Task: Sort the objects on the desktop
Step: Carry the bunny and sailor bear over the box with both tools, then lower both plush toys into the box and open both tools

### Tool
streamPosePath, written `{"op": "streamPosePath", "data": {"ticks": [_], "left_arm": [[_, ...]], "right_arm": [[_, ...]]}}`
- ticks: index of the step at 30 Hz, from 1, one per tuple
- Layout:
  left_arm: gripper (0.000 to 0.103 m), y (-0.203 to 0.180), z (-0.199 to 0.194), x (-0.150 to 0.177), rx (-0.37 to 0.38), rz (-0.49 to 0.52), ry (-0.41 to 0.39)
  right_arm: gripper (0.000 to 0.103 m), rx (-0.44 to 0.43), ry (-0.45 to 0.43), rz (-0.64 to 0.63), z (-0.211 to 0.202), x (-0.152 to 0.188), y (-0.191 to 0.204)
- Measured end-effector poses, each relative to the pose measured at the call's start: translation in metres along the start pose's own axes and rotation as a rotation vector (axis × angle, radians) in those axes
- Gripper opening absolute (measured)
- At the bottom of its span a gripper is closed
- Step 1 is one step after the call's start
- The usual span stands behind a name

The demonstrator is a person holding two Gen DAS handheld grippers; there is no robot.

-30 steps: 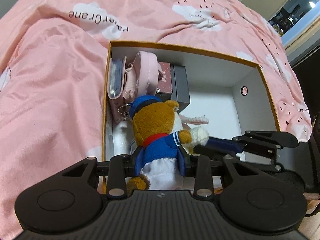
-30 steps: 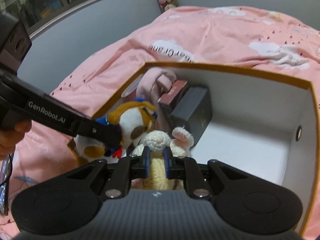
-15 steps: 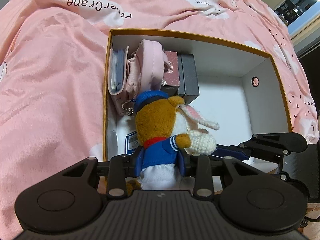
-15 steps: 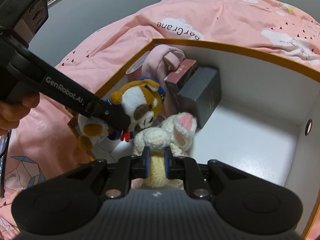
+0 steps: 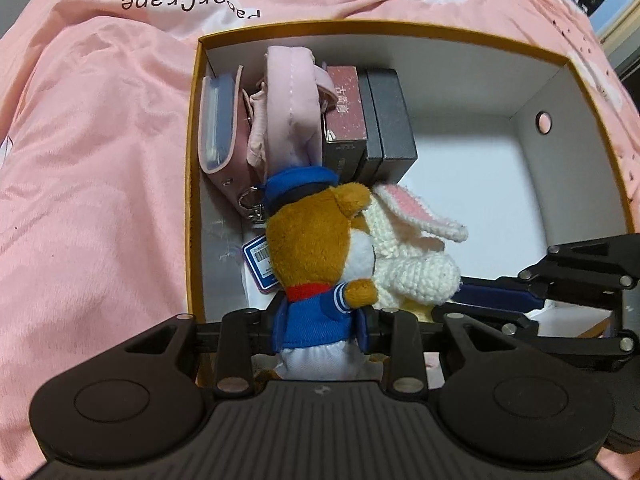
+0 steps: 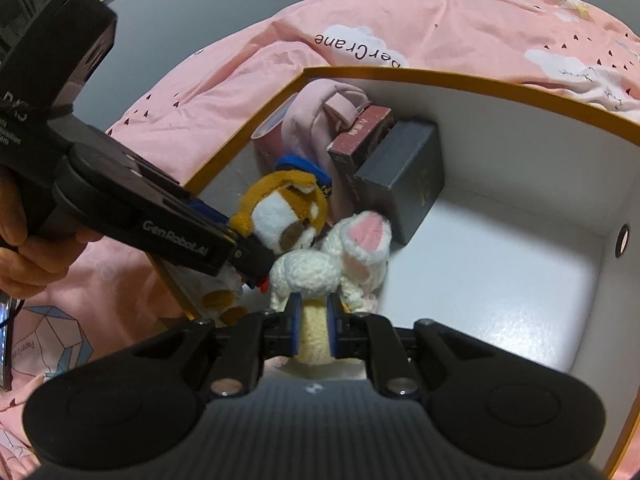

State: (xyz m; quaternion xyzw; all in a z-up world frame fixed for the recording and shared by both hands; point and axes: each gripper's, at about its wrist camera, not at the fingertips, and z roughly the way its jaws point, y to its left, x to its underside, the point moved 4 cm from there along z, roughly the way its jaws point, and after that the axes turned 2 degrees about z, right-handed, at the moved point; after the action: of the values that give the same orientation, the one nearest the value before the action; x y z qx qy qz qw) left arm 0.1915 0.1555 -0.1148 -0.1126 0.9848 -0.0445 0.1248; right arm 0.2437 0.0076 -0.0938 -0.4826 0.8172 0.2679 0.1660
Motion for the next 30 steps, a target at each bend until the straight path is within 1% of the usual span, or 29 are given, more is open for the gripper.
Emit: {"op": "streamPosePath", "data": {"ticks": [3, 5, 6, 8, 9, 11, 14, 15, 16, 17, 18, 19, 20, 22, 23, 24, 26, 30], "left_arm": [[0.039, -0.008, 0.005, 0.002, -0.068, 0.074, 0.008], [0.041, -0.011, 0.005, 0.004, -0.093, 0.089, -0.005], [0.041, -0.012, 0.005, 0.004, -0.098, 0.097, -0.011], [0.041, -0.014, 0.002, 0.006, -0.090, 0.114, -0.028], [0.045, -0.015, -0.001, 0.007, -0.085, 0.124, -0.038], [0.049, -0.015, -0.011, 0.008, -0.087, 0.139, -0.079], [0.049, -0.012, -0.032, 0.007, -0.073, 0.149, -0.152], [0.049, -0.017, -0.037, 0.004, -0.068, 0.164, -0.172], [0.047, -0.019, -0.041, 0.003, -0.065, 0.186, -0.181], [0.041, -0.019, -0.044, 0.002, -0.065, 0.199, -0.182], [0.039, -0.018, -0.044, -0.001, -0.068, 0.203, -0.179], [0.037, -0.019, -0.042, -0.004, -0.070, 0.205, -0.170], [0.032, -0.022, -0.038, -0.004, -0.075, 0.210, -0.160], [0.028, -0.020, -0.028, -0.006, -0.080, 0.217, -0.139], [0.026, -0.017, -0.025, -0.002, -0.078, 0.216, -0.130], [0.025, -0.016, -0.022, -0.002, -0.083, 0.211, -0.126], [0.025, -0.014, -0.017, 0.000, -0.091, 0.206, -0.120], [0.025, -0.009, -0.013, 0.000, -0.092, 0.199, -0.121]], "right_arm": [[0.017, -0.005, 0.015, -0.003, 0.000, -0.001, -0.001], [0.018, 0.002, 0.022, -0.009, -0.001, -0.001, -0.002], [0.019, 0.005, 0.022, -0.012, -0.002, -0.001, -0.002], [0.026, 0.009, 0.018, -0.010, -0.007, -0.002, -0.004], [0.027, 0.008, 0.013, -0.006, -0.009, -0.003, -0.005], [0.028, 0.008, 0.006, 0.003, -0.014, -0.005, -0.008], [0.031, 0.007, 0.000, 0.015, -0.017, -0.009, -0.011], [0.031, 0.009, 0.001, 0.017, -0.018, -0.010, -0.011], [0.032, 0.010, 0.002, 0.019, -0.018, -0.012, -0.012], [0.032, 0.010, 0.005, 0.022, -0.017, -0.013, -0.012], [0.032, 0.009, 0.011, 0.023, -0.016, -0.015, -0.013], [0.036, 0.008, 0.017, 0.022, -0.014, -0.017, -0.013], [0.040, 0.003, 0.025, 0.019, -0.012, -0.018, -0.012], [0.044, -0.003, 0.043, 0.012, -0.006, -0.020, -0.012], [0.044, -0.012, 0.057, 0.010, -0.003, -0.021, -0.011], [0.045, -0.022, 0.070, 0.009, 0.000, -0.022, -0.011], [0.049, -0.033, 0.090, 0.015, 0.006, -0.022, -0.012], [0.050, -0.045, 0.101, 0.025, 0.010, -0.023, -0.013]]}}
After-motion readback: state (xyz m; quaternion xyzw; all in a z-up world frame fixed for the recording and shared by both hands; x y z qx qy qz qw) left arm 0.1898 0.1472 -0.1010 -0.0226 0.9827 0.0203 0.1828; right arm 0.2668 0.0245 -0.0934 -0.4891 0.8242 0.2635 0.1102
